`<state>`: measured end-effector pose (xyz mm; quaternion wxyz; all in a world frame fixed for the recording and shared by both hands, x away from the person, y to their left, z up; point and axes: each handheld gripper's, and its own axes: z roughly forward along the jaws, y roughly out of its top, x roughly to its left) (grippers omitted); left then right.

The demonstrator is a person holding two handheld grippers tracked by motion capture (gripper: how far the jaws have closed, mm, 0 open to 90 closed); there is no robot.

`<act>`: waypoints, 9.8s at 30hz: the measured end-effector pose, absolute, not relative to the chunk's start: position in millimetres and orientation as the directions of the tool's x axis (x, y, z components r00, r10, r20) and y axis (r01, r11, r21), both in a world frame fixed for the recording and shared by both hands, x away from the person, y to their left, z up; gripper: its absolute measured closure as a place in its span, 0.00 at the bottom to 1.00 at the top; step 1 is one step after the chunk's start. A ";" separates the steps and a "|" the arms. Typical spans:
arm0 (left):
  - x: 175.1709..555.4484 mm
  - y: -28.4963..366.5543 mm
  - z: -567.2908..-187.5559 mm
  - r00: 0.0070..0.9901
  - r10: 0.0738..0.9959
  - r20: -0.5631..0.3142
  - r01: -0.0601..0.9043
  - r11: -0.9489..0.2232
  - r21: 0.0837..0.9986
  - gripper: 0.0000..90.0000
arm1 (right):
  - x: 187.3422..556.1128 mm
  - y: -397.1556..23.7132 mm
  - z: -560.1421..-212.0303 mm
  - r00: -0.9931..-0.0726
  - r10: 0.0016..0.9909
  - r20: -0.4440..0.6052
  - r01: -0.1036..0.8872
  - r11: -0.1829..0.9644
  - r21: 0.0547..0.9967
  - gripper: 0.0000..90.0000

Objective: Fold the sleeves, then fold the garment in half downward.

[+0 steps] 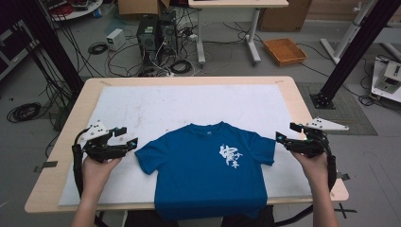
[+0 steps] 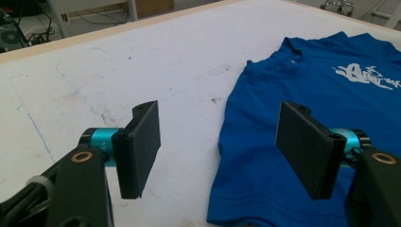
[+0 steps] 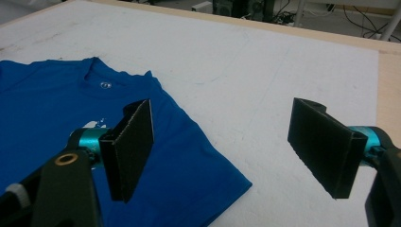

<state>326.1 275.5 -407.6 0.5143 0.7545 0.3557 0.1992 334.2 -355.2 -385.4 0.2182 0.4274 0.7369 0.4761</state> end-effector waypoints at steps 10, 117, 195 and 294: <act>327.9 267.8 -412.3 0.679 0.728 -0.097 0.375 -0.230 0.898 0.36 | 336.0 -358.2 -384.8 -0.532 0.842 0.087 0.424 0.177 0.888 0.26; 327.8 187.7 -398.1 0.730 0.667 -0.148 0.362 -0.194 0.912 0.49 | 348.1 -363.1 -402.4 -0.488 0.861 0.142 0.531 0.164 0.831 0.59; 336.6 222.8 -416.9 0.696 0.678 -0.236 0.441 -0.145 0.886 0.46 | 349.5 -275.6 -395.1 -0.499 0.855 0.141 0.506 0.156 0.849 0.45; 432.8 122.0 -443.7 0.618 0.785 -0.052 0.564 -0.395 0.725 0.84 | 448.2 -203.7 -444.5 -0.614 0.787 0.060 0.585 0.403 0.704 0.90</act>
